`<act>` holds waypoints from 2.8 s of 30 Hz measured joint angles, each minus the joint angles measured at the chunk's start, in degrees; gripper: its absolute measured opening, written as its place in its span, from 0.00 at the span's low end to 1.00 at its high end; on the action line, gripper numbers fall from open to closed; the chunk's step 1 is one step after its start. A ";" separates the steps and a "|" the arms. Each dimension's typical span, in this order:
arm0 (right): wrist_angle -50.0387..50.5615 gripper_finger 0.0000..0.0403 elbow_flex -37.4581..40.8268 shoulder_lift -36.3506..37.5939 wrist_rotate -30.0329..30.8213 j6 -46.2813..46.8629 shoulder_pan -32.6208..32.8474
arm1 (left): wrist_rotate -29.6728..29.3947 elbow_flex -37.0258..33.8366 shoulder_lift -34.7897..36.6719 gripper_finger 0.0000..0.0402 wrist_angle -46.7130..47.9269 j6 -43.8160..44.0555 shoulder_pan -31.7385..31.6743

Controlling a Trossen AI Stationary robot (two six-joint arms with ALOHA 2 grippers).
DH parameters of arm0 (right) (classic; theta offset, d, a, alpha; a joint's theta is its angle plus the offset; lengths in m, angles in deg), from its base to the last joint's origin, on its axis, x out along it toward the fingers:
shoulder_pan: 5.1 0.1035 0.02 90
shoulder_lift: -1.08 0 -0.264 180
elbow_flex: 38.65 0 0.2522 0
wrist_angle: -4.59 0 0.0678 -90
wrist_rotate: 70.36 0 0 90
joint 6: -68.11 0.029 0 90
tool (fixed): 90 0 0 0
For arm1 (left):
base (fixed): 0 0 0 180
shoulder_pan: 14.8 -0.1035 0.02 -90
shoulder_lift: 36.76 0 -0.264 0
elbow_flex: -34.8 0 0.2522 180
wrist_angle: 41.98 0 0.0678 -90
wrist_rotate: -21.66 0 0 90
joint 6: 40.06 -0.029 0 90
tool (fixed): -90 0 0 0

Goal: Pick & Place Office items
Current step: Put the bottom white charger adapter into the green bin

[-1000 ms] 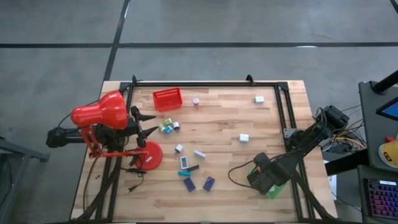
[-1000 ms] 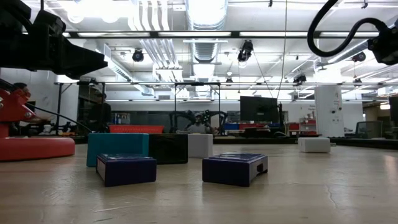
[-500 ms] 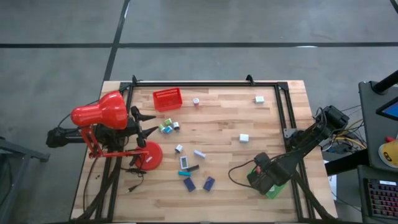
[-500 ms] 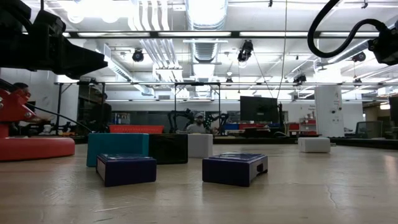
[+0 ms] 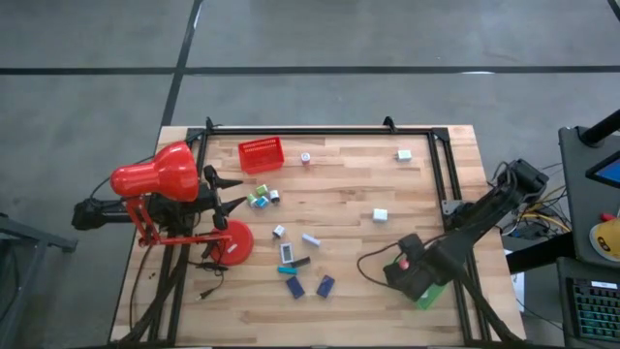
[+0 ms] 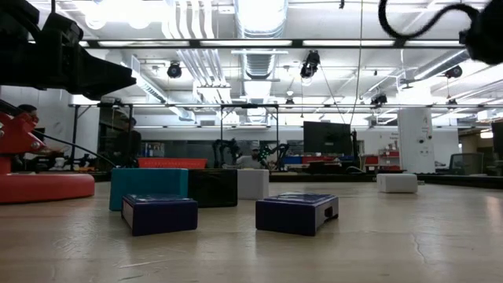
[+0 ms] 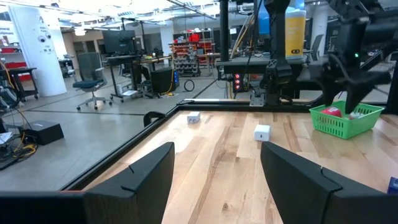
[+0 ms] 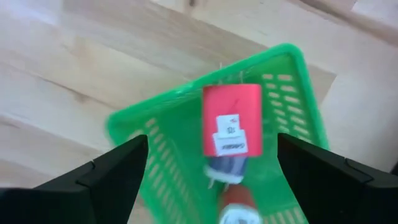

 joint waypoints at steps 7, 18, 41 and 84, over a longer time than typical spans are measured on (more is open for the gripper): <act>10.53 0.86 -1.35 9.97 4.24 0.73 -0.66 | 0.01 -0.01 0.00 0.61 0.02 -0.01 -0.01; 22.34 0.85 -1.41 22.43 16.35 -16.80 -14.06 | 0.01 0.00 0.00 0.61 0.01 0.00 0.01; 3.24 0.86 -1.35 9.91 4.48 -100.92 -47.59 | 0.01 0.00 0.00 0.61 0.02 -0.01 -0.01; -5.48 0.86 -0.10 -12.39 -8.01 -111.42 -50.98 | 0.01 0.01 0.00 0.61 0.02 -0.01 -0.01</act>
